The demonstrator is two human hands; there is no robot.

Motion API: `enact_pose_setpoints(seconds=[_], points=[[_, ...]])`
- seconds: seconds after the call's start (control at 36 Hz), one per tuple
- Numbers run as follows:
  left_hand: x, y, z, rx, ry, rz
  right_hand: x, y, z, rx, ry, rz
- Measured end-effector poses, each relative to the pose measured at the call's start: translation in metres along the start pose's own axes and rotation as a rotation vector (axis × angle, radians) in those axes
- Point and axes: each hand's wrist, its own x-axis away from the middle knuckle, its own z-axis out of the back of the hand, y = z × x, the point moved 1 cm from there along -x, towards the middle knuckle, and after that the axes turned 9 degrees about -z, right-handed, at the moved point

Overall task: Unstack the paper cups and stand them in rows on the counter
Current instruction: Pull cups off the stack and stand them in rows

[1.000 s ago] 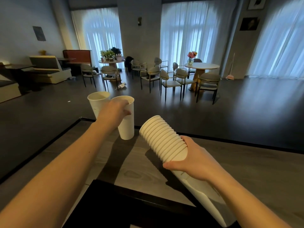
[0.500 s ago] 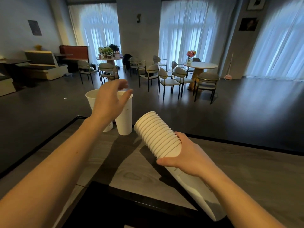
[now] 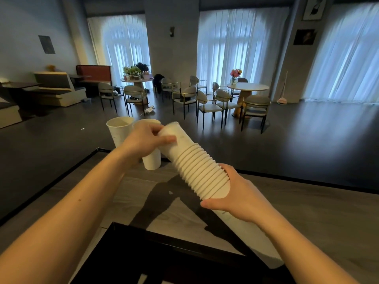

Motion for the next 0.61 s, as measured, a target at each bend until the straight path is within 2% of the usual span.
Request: enact_pose_setpoints(seconds=[0.08,0.14,0.28,0.42,0.53,0.61], points=[[-0.013,0.005,0.011,-0.072,0.249,-0.121,0.001,0.012,0.007,0.019,0.039,-0.067],[-0.021,0.006,0.009,-0.228,0.296,-0.224,0.002,0.021,0.010,0.064,0.061,-0.129],[-0.027,-0.025,-0.042,-0.636,-0.053,-0.346,0.001,0.032,0.009,0.156,0.083,-0.172],[-0.038,-0.039,-0.056,-0.829,0.031,-0.439,-0.005,0.034,0.004,0.143,0.080,-0.159],[-0.055,-0.041,-0.055,-0.915,0.008,-0.367,-0.011,0.032,0.002,0.127,0.090,-0.138],[-0.062,-0.044,-0.051,-0.918,0.009,-0.380,-0.016,0.031,0.000,0.116,0.095,-0.125]])
